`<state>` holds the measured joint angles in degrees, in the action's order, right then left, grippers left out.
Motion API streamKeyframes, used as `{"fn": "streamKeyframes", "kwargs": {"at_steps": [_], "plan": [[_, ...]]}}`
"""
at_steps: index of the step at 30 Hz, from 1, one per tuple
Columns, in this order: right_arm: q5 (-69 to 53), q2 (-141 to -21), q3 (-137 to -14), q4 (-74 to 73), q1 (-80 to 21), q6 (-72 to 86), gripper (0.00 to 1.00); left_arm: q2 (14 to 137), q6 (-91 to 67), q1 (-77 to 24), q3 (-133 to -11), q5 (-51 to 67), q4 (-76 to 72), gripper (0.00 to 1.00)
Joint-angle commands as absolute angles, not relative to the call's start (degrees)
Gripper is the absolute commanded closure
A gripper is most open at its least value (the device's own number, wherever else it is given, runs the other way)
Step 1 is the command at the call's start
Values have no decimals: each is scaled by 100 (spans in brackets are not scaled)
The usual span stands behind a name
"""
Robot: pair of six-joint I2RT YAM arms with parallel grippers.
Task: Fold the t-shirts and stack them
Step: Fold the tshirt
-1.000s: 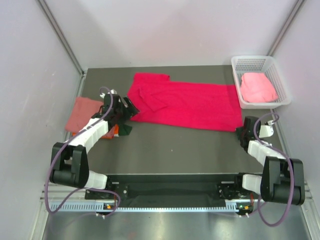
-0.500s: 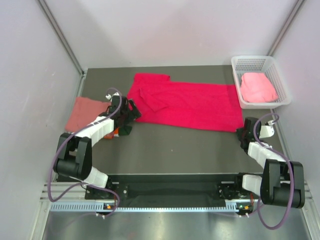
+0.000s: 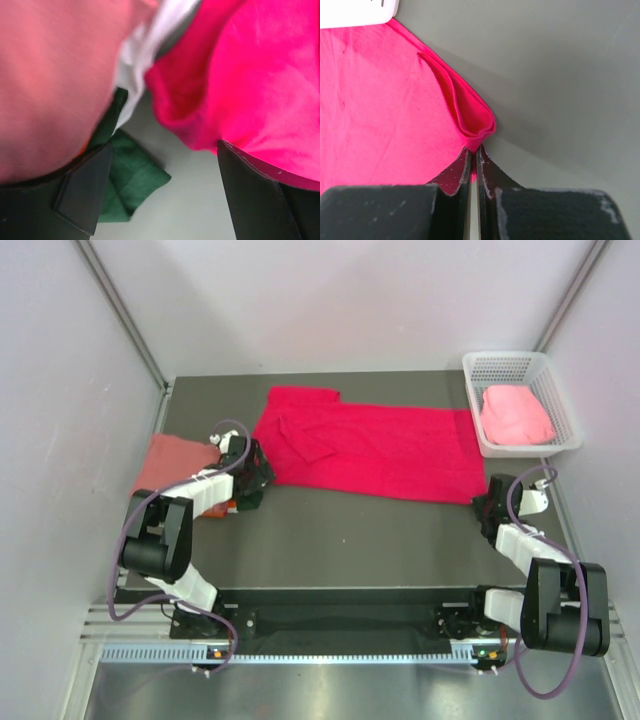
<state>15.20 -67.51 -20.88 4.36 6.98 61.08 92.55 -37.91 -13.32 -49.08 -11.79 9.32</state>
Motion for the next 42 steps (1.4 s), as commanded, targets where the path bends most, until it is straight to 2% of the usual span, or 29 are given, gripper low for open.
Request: {"fn": "streamKeyframes", "kwargs": {"at_steps": [1, 6, 13, 17, 27, 37, 42], "plan": [[1591, -6662, -2074, 633, 765, 6012, 100, 9404, -3761, -1082, -5001, -1889, 1098, 9], [1582, -6601, -2057, 624, 765, 6012, 100, 9370, -4016, -290, -4808, -1188, 836, 9], [1564, -6557, -2057, 598, 765, 5994, 100, 8939, -4008, -281, -4659, -1302, 748, 9], [1529, -6583, -2074, 606, 765, 5994, 100, 8658, -3955, -360, -4456, -792, 334, 15], [1476, -6671, -2118, 624, 765, 5968, 100, 7682, -4508, -703, -4105, -448, 97, 22], [1433, -6645, -2074, 686, 765, 5977, 100, 8165, -5220, -905, -4139, -922, -176, 23], [1406, -6671, -2066, 712, 765, 5994, 100, 8551, -5248, -914, -4183, -1073, -527, 33]]}}
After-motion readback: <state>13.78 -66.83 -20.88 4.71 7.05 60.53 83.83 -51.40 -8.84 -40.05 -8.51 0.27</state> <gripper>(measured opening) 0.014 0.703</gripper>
